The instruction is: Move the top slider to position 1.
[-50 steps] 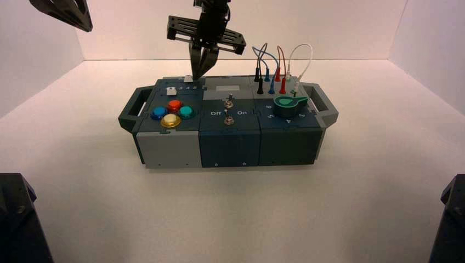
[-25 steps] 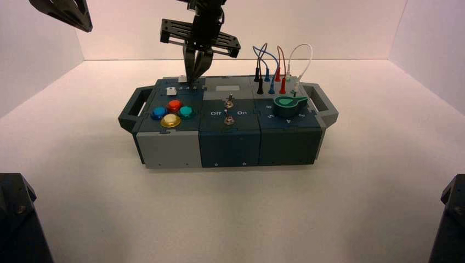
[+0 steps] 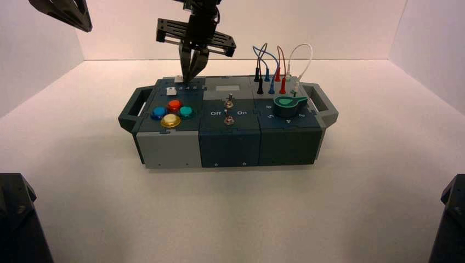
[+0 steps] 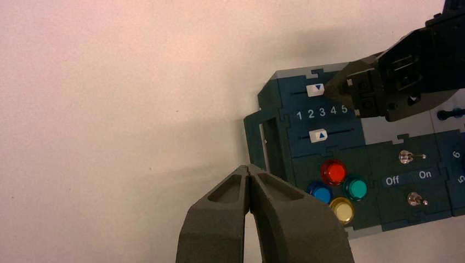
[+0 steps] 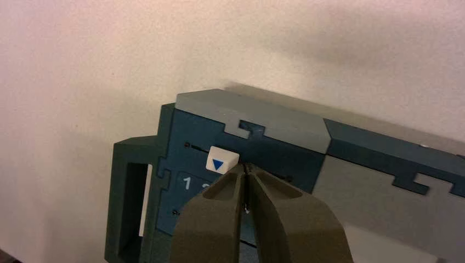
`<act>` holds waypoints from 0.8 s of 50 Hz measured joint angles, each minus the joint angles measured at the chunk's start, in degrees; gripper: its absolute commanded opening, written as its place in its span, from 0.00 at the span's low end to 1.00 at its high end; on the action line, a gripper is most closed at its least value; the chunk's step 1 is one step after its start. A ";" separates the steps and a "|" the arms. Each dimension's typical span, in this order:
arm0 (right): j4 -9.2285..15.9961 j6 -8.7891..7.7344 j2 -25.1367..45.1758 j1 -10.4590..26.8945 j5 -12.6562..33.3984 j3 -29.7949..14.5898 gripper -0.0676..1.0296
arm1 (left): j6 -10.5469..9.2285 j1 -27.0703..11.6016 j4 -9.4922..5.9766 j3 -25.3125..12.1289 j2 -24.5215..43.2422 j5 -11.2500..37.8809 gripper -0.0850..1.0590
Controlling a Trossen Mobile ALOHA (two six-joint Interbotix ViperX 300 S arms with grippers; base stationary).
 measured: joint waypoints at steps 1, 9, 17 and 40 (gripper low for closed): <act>0.00 0.00 0.18 0.09 0.09 -0.18 0.04 | 0.00 0.00 0.00 0.09 0.00 -0.09 0.05; 0.00 0.00 0.97 0.62 0.70 -1.67 0.04 | 0.00 0.00 0.00 0.00 -0.09 0.00 0.05; 0.00 0.00 1.93 1.23 1.85 -3.43 0.04 | 0.00 0.00 0.09 0.00 -0.09 0.00 0.05; -0.09 0.00 4.22 1.49 5.54 -7.91 0.04 | 0.09 0.00 0.09 0.00 -0.09 0.00 0.05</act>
